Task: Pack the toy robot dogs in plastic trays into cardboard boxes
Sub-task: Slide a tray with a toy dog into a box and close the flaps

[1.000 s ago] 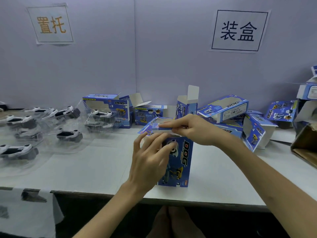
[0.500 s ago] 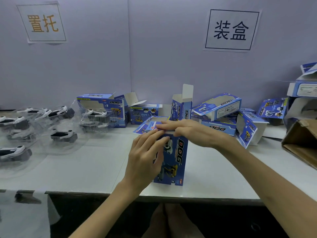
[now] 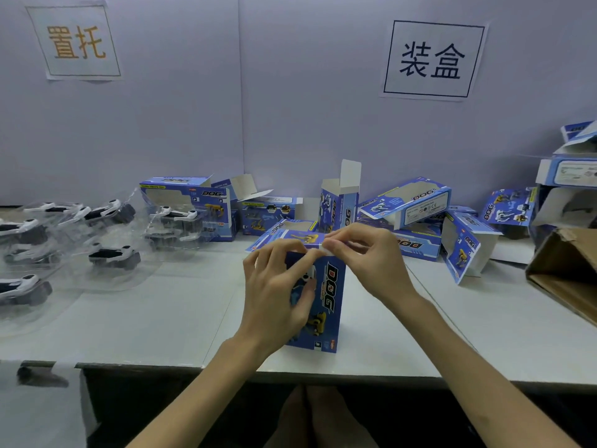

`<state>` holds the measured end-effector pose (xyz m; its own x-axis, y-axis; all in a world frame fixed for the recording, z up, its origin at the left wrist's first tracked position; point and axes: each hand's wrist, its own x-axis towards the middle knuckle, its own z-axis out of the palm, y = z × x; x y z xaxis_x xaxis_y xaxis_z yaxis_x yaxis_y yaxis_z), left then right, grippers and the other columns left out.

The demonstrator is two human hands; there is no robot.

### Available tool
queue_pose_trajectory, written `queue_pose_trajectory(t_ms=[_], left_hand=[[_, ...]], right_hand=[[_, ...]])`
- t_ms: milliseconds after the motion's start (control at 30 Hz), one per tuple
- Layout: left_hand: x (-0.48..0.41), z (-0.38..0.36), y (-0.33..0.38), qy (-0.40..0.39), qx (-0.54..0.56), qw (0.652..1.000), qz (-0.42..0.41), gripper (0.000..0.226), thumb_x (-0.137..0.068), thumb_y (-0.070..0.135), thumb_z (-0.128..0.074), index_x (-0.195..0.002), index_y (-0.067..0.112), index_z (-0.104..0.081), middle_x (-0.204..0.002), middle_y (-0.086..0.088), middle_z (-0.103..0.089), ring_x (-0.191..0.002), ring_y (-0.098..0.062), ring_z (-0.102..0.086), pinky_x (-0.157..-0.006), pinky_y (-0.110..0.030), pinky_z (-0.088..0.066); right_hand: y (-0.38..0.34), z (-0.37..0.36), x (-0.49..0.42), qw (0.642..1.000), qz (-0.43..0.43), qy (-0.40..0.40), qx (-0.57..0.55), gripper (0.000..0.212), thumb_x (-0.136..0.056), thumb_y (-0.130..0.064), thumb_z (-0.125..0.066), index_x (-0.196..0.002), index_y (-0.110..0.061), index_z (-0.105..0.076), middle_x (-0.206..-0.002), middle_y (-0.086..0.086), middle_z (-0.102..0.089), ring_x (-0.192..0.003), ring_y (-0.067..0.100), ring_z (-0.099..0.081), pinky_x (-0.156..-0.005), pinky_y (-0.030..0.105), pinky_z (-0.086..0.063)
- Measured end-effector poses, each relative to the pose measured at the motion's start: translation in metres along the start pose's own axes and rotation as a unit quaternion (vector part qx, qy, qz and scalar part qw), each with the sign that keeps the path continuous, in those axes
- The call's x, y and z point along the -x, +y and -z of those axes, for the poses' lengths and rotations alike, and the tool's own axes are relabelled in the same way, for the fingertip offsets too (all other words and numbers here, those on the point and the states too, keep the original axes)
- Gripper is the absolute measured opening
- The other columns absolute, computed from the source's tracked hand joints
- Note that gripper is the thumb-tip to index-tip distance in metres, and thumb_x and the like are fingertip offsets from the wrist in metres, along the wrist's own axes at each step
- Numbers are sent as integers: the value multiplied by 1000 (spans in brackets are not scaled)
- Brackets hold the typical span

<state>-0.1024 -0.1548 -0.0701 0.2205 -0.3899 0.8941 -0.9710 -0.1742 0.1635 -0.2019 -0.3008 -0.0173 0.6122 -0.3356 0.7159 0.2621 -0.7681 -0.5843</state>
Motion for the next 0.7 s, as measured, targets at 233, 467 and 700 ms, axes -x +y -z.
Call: queue_pose_trajectory(t_ms=[233, 467, 700], left_hand=[[-2, 0, -2, 11, 8, 1000, -2, 36, -84, 21, -69, -120, 25, -71, -120, -4, -60, -113, -22, -55, -96, -44, -35], [-9, -5, 1, 5, 78, 997, 25, 34, -84, 17, -71, -117, 26, -71, -123, 2, -64, -116, -18, -57, -105, -48, -32], [-31, 22, -30, -12, 184, 981, 60, 17, -86, 8, -75, -102, 12, -77, -104, 3, -74, -101, -9, -68, -89, -40, -55]], right_hand=[[10, 8, 20, 998, 2, -57, -25, 33, -100, -5, -55, -116, -29, -70, -118, -22, -66, -123, -12, -51, -98, 12, -45], [7, 11, 14, 996, 27, -84, 23, 38, -91, -20, -70, -111, -51, -63, -109, -41, -63, -117, -15, -53, -90, 6, -46], [18, 9, 17, 998, 25, -56, 20, 43, -88, -15, -74, -122, -38, -61, -123, -22, -61, -118, -21, -48, -93, 9, -48]])
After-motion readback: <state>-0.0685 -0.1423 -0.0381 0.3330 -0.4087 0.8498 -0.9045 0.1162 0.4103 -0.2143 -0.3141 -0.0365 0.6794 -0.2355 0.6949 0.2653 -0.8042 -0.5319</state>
